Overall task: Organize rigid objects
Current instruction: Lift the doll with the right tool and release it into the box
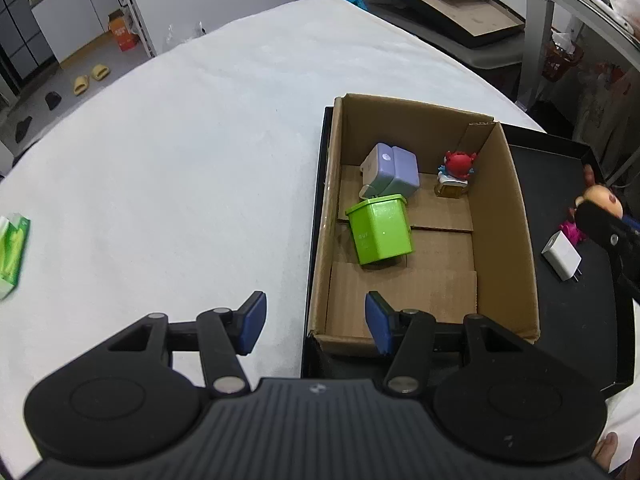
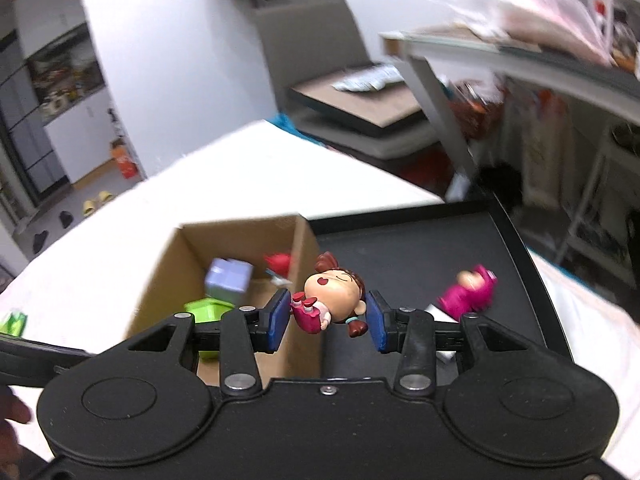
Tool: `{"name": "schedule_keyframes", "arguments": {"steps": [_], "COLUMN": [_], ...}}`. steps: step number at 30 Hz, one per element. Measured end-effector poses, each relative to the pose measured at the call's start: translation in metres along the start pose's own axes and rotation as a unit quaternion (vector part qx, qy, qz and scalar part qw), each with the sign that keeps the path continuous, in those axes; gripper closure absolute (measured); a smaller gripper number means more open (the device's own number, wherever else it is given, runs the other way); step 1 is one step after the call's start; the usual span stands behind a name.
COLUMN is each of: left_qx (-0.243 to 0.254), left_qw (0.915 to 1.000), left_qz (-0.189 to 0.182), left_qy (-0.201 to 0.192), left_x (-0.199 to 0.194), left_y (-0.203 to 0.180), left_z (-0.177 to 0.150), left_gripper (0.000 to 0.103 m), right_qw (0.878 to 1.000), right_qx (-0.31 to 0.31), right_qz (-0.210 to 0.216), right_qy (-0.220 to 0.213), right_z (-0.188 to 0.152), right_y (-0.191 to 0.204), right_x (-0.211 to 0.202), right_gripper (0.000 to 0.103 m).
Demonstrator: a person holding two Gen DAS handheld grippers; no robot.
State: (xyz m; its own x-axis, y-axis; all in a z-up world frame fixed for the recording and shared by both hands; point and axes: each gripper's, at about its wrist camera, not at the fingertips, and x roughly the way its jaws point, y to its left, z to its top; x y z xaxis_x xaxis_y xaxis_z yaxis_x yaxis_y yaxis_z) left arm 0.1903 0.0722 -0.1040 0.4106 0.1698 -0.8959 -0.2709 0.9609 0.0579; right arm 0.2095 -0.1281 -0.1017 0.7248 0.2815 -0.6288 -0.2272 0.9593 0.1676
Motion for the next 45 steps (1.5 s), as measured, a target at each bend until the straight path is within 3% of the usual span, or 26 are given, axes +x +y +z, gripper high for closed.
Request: {"name": "schedule_keyframes", "arguments": {"steps": [5,15,17,21,27,32,38,45], "left_qx": [-0.019,-0.044,-0.048,-0.061,-0.057,-0.069,-0.070,-0.061], "left_qw": [0.9996,0.9972,0.9963,0.9948,0.9941,0.9917,0.9910,0.9937], "left_qz": [-0.019,-0.061,-0.071,-0.081,-0.093,-0.107,-0.110,-0.093], "left_qy": [-0.002,0.005,0.001,0.005,0.000,0.018,0.030,0.017], "left_x": [0.005,0.023,0.026,0.032,0.031,0.032,0.032,0.024], "left_y": [0.012,0.026,0.027,0.031,0.032,0.036,0.035,0.032], "left_z": [-0.001,-0.002,-0.002,0.000,-0.003,-0.001,0.005,0.005], "left_gripper": [0.050,0.054,0.059,0.092,0.093,0.093,0.092,0.090], "right_qw": [1.000,0.997,0.997,0.995,0.993,0.993,0.992,0.993], "right_qx": [-0.018,-0.065,-0.076,-0.093,-0.113,-0.115,-0.123,-0.109], "right_qz": [0.019,0.032,0.034,0.029,0.018,0.006,-0.016,-0.036], "right_qy": [-0.015,-0.003,0.000,0.006,0.011,0.014,-0.008,-0.023], "right_z": [0.005,-0.001,-0.002,-0.004,-0.004,-0.003,0.001,0.004], "right_y": [0.013,0.048,0.054,0.064,0.075,0.077,0.079,0.073], "right_x": [0.000,0.017,0.022,0.031,0.044,0.053,0.061,0.046], "right_gripper": [0.063,0.062,0.062,0.062,0.062,0.062,0.058,0.054]}}
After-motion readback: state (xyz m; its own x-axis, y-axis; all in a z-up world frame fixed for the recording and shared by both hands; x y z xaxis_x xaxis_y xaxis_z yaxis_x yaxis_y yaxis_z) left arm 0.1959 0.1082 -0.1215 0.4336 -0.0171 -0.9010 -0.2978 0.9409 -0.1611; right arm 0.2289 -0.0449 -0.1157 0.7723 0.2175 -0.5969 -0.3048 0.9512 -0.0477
